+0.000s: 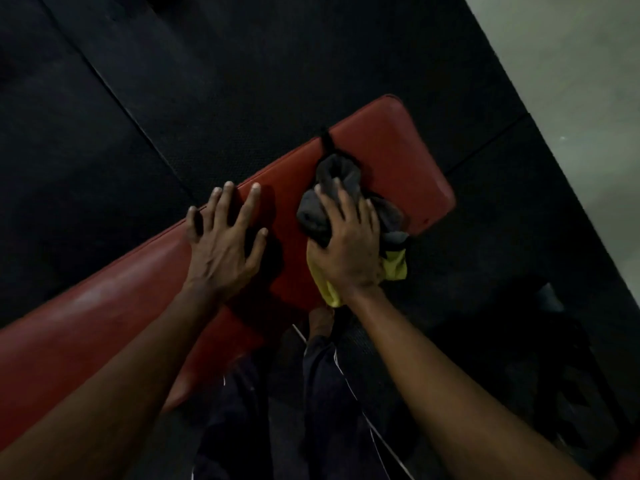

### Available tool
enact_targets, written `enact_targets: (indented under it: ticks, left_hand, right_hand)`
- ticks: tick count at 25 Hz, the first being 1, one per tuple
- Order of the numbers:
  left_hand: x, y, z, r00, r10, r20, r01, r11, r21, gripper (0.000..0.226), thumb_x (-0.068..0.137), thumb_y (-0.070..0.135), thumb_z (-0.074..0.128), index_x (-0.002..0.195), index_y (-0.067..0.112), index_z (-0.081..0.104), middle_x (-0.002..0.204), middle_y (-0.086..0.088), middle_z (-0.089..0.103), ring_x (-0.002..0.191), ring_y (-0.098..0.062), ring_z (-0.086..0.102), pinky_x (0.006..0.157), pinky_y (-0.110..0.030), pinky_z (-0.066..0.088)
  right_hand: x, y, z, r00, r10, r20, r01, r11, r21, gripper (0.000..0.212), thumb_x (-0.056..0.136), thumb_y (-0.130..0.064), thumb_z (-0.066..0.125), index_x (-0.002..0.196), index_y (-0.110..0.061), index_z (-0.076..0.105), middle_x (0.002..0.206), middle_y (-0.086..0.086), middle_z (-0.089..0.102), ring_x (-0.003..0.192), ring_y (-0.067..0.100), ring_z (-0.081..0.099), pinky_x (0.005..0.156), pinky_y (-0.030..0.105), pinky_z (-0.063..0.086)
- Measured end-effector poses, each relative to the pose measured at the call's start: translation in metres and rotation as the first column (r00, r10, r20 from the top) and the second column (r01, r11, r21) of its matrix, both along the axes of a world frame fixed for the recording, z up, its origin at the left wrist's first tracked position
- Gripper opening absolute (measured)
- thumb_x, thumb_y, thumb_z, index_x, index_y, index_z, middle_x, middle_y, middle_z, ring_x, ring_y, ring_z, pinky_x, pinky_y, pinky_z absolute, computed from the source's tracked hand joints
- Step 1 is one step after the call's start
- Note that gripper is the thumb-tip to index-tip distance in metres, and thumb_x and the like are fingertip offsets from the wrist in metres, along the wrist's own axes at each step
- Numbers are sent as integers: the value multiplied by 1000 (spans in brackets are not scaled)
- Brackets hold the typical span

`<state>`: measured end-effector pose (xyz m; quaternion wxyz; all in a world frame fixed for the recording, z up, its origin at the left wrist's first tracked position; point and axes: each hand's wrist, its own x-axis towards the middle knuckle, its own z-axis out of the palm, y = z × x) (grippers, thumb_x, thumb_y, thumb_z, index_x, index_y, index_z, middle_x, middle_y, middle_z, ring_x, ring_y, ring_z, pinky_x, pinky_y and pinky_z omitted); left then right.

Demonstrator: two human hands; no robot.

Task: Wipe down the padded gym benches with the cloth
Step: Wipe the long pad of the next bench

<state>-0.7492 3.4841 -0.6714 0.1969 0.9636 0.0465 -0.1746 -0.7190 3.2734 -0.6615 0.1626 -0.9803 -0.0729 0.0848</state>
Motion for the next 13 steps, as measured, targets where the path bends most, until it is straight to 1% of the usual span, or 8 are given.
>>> enact_targets:
  ticks: [1,2,3,5,7,10,12,13]
  left_hand:
    - [13,-4,-1,999,-49,-7,49,999,2,68,98,58,28,159,39,4,167,-11,6,154,-30,4,121,-56,4]
    - [25,-7,-3,997,-82,-9,82,997,12,68,98,61,26,159,39,4,167,-11,8,153,-30,7,121,-56,7]
    - [35,-10,-6,996,-92,-2,93,995,33,69,98,63,25,159,39,5,166,-11,11,152,-32,12,120,-56,11]
    - [40,-15,-11,997,-76,30,73,992,100,69,98,63,26,159,38,8,164,-12,20,148,-34,23,116,-56,19]
    - [36,-18,-14,995,-60,76,49,989,141,68,99,63,27,159,38,10,161,-13,25,144,-34,29,114,-55,24]
    - [36,-19,-13,994,-61,89,49,990,131,68,98,63,28,159,39,10,160,-11,26,143,-33,30,114,-54,24]
    - [38,-20,-14,996,-54,75,44,990,131,68,98,63,28,159,40,9,162,-10,23,145,-33,27,116,-54,23]
    - [37,-20,-14,997,-50,64,41,990,136,68,98,63,27,159,40,8,163,-10,21,146,-32,26,116,-54,22]
  right_hand:
    - [-10,-13,-1,998,59,8,-59,998,1,78,82,-42,60,156,-30,38,163,0,33,148,31,32,122,50,23]
    - [-19,-28,-4,998,67,16,-67,998,4,79,81,-41,60,156,-29,38,163,0,33,148,31,32,122,51,24]
    - [-26,-42,-7,1000,18,7,-18,1000,16,81,80,-40,62,156,-29,36,163,0,32,148,30,31,121,53,25]
    - [-37,-57,-9,982,-184,-47,187,980,70,82,83,-37,63,158,-28,31,165,0,27,151,30,26,123,53,22]
    - [-32,-60,-10,931,-362,-41,364,924,114,81,86,-32,65,158,-24,31,166,1,24,153,29,24,125,49,19]
    - [-4,-64,-12,842,-539,-1,533,834,144,77,87,-28,69,156,-24,36,165,3,27,151,27,26,125,42,18]
    - [1,-58,-13,769,-638,-25,633,757,162,77,87,-31,70,156,-26,35,165,4,28,151,25,26,125,39,15]
    - [-6,-52,-14,749,-661,-40,657,736,162,79,86,-32,70,157,-27,33,166,4,26,152,26,24,125,39,15]
